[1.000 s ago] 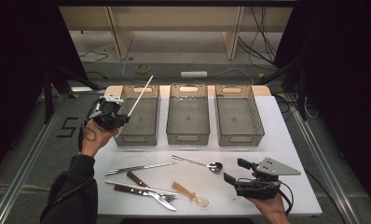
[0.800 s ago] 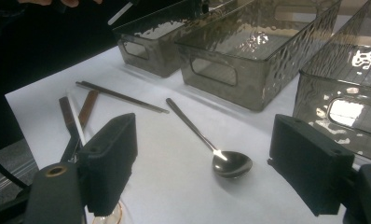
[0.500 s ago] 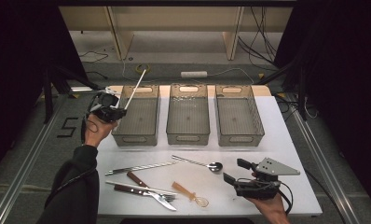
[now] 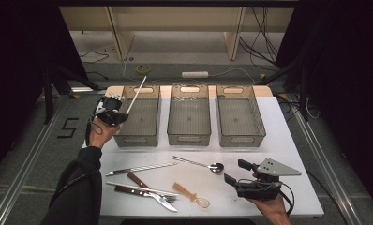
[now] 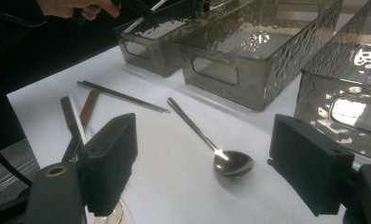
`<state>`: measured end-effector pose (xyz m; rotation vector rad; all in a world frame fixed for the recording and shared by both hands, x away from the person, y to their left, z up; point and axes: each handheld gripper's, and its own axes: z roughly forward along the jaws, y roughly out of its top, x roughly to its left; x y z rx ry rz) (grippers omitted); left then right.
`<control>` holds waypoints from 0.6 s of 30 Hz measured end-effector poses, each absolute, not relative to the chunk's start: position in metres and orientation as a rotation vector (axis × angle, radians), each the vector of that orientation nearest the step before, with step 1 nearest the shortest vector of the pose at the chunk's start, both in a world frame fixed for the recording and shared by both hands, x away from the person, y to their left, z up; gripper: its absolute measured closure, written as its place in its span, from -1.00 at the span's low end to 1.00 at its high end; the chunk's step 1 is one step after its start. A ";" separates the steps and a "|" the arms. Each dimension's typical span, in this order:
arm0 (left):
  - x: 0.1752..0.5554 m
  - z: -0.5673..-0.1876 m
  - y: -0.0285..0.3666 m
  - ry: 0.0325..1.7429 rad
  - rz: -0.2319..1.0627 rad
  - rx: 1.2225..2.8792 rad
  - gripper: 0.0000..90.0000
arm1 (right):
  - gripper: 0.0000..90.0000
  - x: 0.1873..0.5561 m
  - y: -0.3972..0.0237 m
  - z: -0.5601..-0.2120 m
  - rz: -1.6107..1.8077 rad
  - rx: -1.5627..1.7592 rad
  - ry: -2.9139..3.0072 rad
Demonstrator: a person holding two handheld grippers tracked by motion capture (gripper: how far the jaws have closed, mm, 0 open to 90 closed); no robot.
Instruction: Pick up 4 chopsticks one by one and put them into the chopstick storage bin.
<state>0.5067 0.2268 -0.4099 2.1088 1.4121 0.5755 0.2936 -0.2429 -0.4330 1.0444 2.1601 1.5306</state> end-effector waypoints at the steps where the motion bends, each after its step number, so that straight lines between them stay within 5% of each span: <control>1: 0.507 -0.411 0.227 1.416 0.570 2.115 0.86 | -0.47 0.294 -0.243 -0.433 1.531 1.044 2.159; 11: 0.509 -0.418 0.225 1.447 0.535 2.139 0.81 | -0.46 0.294 -0.243 -0.433 1.531 1.045 2.163; 18: 0.497 -0.409 0.223 1.434 0.493 2.136 0.24 | -0.47 0.293 -0.244 -0.433 1.539 1.044 2.160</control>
